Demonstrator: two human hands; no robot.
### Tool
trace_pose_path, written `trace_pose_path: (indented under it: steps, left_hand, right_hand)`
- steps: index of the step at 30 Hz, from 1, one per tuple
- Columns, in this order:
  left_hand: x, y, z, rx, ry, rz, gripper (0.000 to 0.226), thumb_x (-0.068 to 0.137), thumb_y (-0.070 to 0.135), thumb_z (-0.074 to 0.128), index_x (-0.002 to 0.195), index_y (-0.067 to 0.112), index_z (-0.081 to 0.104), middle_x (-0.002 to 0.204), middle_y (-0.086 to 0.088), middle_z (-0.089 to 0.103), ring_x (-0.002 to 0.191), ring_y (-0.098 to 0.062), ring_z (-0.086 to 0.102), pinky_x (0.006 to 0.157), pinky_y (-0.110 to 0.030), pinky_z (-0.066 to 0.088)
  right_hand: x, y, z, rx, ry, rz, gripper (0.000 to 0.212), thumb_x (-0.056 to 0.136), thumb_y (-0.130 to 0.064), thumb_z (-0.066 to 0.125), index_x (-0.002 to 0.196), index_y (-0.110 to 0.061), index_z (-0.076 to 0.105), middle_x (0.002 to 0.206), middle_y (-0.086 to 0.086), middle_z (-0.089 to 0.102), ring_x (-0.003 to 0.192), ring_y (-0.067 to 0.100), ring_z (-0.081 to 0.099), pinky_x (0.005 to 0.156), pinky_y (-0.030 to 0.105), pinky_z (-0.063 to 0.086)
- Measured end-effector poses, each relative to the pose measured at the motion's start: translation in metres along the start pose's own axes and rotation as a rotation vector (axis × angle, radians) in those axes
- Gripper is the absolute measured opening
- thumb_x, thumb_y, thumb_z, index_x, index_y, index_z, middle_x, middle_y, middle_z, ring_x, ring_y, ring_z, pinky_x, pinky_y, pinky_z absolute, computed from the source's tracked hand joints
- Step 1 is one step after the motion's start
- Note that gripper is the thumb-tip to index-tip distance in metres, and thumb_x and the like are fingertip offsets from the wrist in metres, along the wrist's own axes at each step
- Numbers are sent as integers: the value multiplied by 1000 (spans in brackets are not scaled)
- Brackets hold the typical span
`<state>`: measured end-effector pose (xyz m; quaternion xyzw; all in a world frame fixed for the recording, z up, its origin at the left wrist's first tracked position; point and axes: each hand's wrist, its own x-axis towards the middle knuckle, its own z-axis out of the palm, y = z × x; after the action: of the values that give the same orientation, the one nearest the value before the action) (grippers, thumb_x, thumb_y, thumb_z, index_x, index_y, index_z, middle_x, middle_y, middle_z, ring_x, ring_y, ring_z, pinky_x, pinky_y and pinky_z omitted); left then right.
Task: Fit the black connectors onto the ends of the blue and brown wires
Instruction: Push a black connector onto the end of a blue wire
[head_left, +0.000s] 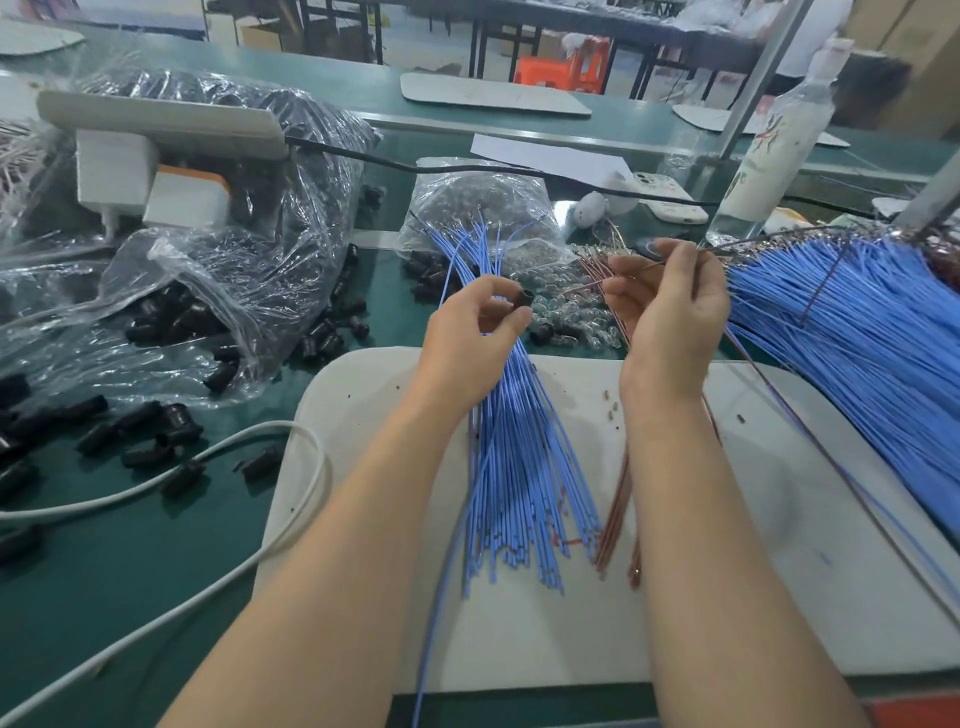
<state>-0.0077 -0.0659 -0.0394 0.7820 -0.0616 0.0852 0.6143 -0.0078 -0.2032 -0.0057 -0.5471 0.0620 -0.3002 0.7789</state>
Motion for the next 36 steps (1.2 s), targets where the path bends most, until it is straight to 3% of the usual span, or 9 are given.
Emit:
trace_pose_path:
  steps: [4, 11, 14, 19, 25, 31, 36]
  left_hand:
    - [0, -3, 2, 114, 7, 36, 10, 90, 22, 64, 90, 30, 59, 77, 19, 60, 69, 6, 55, 63, -3, 39]
    - [-2, -3, 3, 162, 20, 87, 10, 90, 21, 63, 91, 30, 58, 80, 19, 58, 75, -3, 56, 67, -14, 43]
    - [0, 1, 1, 28, 41, 58, 10, 90, 21, 63, 89, 29, 57, 85, 18, 61, 80, 0, 58, 72, -12, 44]
    - [-1, 8, -1, -292, -105, -135, 7, 90, 18, 63, 95, 21, 58, 99, -4, 72, 97, -19, 67, 90, -34, 52]
    - [-1, 9, -6, -593, -239, -237, 6, 92, 10, 58, 98, 11, 57, 88, -2, 74, 88, -14, 70, 81, -25, 56]
    - [-3, 10, -8, -667, -286, -234, 16, 91, 5, 57, 106, 1, 59, 89, -5, 73, 85, -12, 69, 80, -20, 54]
    - [-1, 10, -6, -604, -162, -216, 14, 88, 4, 62, 102, 4, 60, 91, -8, 71, 83, -14, 69, 89, -26, 54]
  right_hand:
    - [-3, 0, 4, -55, -38, -86, 23, 104, -18, 33, 91, -12, 50, 68, 6, 66, 51, 13, 58, 49, 21, 46]
    - [-5, 1, 5, -97, -62, -106, 22, 104, -17, 33, 91, -10, 50, 67, 6, 65, 47, 13, 58, 48, 21, 46]
    - [-4, 3, 5, -108, -32, -82, 24, 104, -17, 33, 88, -12, 50, 66, 6, 65, 46, 12, 57, 46, 20, 45]
    - [-4, 5, 7, -86, -60, 15, 26, 104, -17, 31, 87, -13, 50, 66, 5, 65, 45, 10, 55, 46, 19, 44]
    - [-6, 4, 8, -23, -103, 65, 26, 105, -16, 28, 92, -11, 50, 61, 1, 64, 48, 12, 51, 49, 20, 41]
    - [-2, 5, 5, 118, -85, 239, 23, 103, -22, 36, 91, -14, 53, 65, 2, 65, 48, 9, 51, 48, 16, 41]
    - [-9, 13, 12, -150, -217, 293, 17, 96, -11, 53, 80, -14, 58, 67, -2, 63, 55, 8, 61, 53, 17, 48]
